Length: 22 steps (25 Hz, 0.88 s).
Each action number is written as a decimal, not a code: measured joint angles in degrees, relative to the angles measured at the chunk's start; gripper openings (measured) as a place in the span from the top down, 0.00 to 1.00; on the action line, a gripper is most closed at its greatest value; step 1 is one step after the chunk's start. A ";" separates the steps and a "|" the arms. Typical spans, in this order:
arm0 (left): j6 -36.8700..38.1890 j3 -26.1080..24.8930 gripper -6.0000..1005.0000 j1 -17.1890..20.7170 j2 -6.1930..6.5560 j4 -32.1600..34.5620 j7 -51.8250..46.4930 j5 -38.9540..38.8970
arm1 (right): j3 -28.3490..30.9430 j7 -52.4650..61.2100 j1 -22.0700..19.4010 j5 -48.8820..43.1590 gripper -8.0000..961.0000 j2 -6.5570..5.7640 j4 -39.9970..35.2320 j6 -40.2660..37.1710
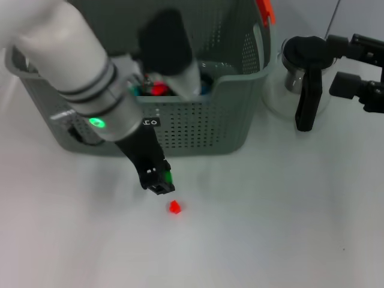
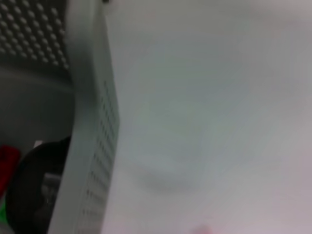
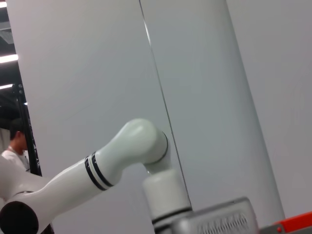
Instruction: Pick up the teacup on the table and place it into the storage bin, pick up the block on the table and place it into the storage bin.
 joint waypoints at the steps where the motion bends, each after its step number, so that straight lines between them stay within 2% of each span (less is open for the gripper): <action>1: 2.85 -2.93 0.62 0.00 0.04 1.52 0.40 -0.86 | 0.00 0.00 0.05 0.20 0.10 -0.05 -0.06 -0.01; 7: 15.81 -17.75 0.62 -1.24 0.55 10.06 0.96 -5.14 | -0.06 0.10 0.60 0.77 0.10 -0.42 -0.34 -0.04; 9: 19.80 -24.12 0.62 -3.10 1.56 11.59 0.37 -7.17 | -0.35 0.19 0.69 1.34 0.10 -0.57 -0.36 -0.05; 11: 21.28 -28.37 0.62 -4.39 2.85 11.69 -0.64 -9.15 | -0.70 0.29 0.71 1.88 0.10 -0.68 -0.36 -0.05; 14: 19.83 -33.04 0.62 -5.66 5.63 10.68 -3.04 -13.16 | -0.85 0.26 0.71 1.97 0.10 -0.71 -0.37 -0.12; 17: 14.59 -34.69 0.62 -6.29 7.97 7.55 -4.00 -15.44 | -0.98 0.04 0.43 1.84 0.10 -0.70 -0.37 -0.11; 21: 2.45 -34.41 0.63 -7.59 10.49 -0.18 -4.47 -15.05 | -1.38 0.02 0.04 1.60 0.10 -0.88 -0.37 -0.09; 22: 2.45 -34.41 0.63 -7.59 10.49 -0.18 -4.47 -15.05 | -1.46 0.02 0.01 1.52 0.10 -0.92 -0.37 -0.09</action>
